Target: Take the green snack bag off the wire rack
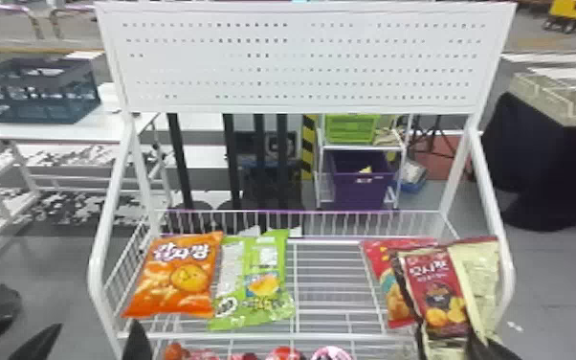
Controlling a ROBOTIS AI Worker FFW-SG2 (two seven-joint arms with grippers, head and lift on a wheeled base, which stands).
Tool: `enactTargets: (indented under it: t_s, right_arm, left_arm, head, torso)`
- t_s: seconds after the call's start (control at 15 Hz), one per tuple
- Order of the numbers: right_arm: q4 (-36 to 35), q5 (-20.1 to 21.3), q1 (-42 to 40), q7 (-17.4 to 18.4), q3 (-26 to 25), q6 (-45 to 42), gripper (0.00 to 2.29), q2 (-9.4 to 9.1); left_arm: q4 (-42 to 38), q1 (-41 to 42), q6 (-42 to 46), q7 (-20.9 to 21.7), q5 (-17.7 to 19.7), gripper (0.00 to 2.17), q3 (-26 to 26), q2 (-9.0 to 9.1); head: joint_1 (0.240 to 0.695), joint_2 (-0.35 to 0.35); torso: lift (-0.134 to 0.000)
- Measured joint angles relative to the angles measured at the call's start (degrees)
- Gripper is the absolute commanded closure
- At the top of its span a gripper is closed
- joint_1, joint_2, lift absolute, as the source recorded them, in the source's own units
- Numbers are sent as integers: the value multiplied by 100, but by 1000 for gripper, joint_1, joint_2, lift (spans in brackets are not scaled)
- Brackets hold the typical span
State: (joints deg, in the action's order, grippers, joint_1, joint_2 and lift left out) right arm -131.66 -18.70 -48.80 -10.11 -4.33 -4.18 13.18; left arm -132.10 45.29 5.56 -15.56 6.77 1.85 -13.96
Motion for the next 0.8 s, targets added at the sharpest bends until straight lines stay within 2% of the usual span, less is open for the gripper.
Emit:
enactTargets:
  t_s: [0.6,0.8]
  right_arm:
    - [-20,16,-4,0,3,-8,2243,9]
    - [26,24,18,0,11,-8,2243,4]
  left_arm:
    - [37,-67,-14,18,23,100,23,-10]
    - [429,-583,-346,-3,100,100,337,-92]
  head:
    - [499,0]
    - [499,0]
  torso:
    - [0]
    - [0]
